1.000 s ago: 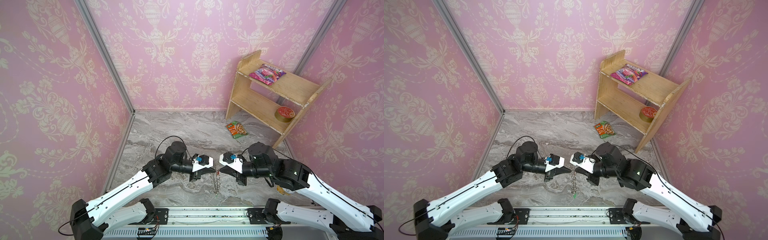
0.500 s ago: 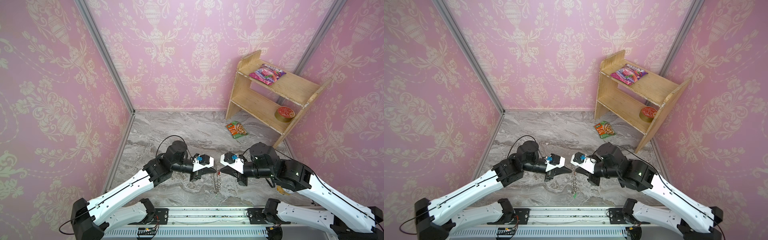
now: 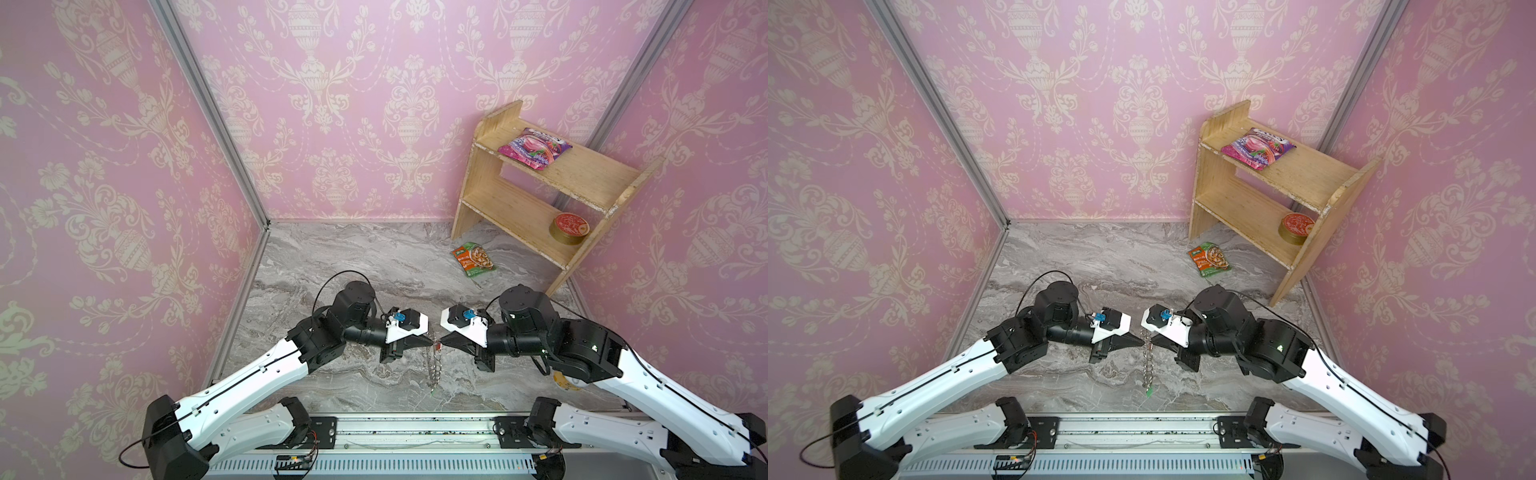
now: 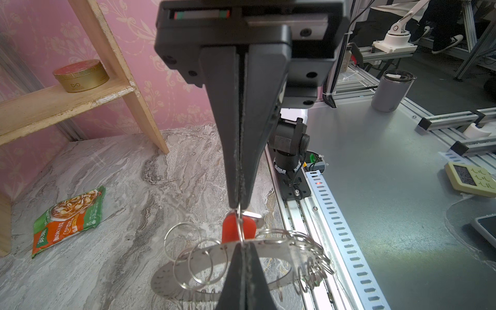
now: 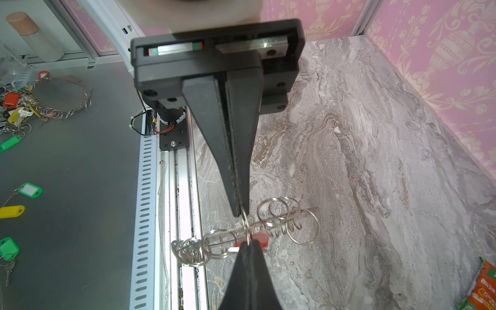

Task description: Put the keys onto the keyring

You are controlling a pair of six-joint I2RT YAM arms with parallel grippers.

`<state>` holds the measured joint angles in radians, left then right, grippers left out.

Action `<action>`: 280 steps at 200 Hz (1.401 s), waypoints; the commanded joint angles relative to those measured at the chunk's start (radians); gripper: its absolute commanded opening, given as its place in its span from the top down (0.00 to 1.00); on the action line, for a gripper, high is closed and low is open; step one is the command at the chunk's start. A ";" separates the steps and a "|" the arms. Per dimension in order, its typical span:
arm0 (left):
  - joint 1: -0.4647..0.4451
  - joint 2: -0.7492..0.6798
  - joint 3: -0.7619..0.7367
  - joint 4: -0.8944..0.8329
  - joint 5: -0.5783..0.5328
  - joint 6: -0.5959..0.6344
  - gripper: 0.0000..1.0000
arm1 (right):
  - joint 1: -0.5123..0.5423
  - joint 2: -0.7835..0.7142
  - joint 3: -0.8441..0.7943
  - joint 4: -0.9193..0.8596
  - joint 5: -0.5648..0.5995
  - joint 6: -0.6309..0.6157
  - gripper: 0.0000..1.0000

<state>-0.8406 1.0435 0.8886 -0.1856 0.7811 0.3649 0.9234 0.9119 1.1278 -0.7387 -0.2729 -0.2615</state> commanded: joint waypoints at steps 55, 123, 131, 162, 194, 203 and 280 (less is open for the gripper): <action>-0.016 0.018 0.020 -0.079 0.053 0.017 1.00 | 0.000 -0.007 0.016 0.136 -0.022 -0.001 1.00; -0.014 -0.046 -0.011 -0.025 -0.001 0.010 1.00 | 0.001 -0.018 0.009 0.084 -0.003 0.018 1.00; -0.014 -0.051 -0.011 -0.030 -0.011 0.011 1.00 | 0.000 -0.027 0.015 0.074 0.011 0.018 1.00; -0.015 -0.066 -0.021 -0.029 -0.038 0.019 1.00 | 0.003 -0.050 0.036 0.035 0.028 0.018 1.00; -0.014 -0.142 -0.084 0.076 -0.124 -0.015 1.00 | 0.020 -0.068 0.010 0.048 0.033 0.018 1.00; -0.014 -0.161 -0.096 0.096 -0.148 -0.023 1.00 | 0.022 -0.077 -0.002 0.065 0.034 0.012 1.00; -0.015 -0.183 -0.135 0.214 -0.233 -0.081 1.00 | 0.029 -0.101 -0.095 0.190 0.039 -0.063 1.00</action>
<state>-0.8490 0.8646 0.7582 -0.0467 0.5766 0.3191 0.9451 0.8364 1.0679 -0.6247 -0.2459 -0.2882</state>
